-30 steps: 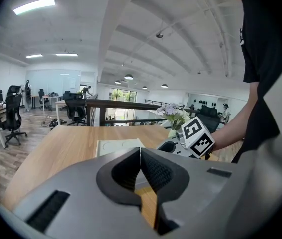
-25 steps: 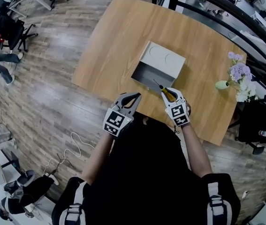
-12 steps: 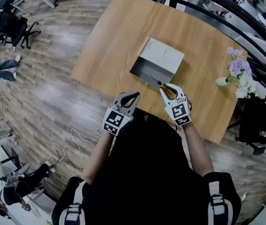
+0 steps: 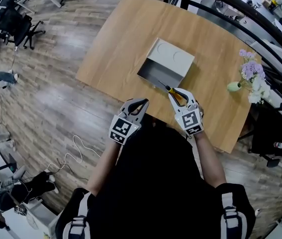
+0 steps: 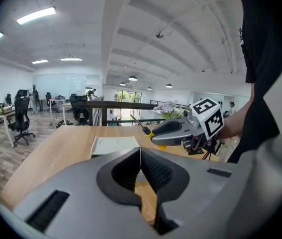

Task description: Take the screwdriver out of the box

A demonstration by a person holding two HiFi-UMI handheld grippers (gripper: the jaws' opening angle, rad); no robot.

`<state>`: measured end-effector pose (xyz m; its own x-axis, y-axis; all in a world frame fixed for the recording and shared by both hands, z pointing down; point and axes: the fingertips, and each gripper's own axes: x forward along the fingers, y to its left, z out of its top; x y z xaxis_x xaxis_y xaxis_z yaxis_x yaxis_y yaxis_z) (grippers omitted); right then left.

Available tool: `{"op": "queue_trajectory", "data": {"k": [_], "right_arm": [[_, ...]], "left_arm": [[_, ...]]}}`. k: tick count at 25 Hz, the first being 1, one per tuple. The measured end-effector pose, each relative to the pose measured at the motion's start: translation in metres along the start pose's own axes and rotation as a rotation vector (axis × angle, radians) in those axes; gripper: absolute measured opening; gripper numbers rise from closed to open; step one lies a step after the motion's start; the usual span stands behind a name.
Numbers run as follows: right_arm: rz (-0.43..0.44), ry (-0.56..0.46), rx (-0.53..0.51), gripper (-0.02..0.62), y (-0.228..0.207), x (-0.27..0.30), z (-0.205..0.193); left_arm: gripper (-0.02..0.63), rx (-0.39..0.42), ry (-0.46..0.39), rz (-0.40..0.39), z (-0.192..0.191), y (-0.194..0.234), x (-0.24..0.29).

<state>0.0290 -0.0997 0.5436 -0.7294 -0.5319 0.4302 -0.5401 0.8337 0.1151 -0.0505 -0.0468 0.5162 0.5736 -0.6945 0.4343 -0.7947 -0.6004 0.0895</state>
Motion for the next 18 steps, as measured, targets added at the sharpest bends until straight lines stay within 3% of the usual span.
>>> {"op": "queue_trajectory", "data": {"k": [18], "right_arm": [[0.025, 0.003, -0.039, 0.087, 0.022, -0.023, -0.002]], "left_arm": [[0.023, 0.001, -0.005, 0.015, -0.009, -0.021, -0.012]]}}
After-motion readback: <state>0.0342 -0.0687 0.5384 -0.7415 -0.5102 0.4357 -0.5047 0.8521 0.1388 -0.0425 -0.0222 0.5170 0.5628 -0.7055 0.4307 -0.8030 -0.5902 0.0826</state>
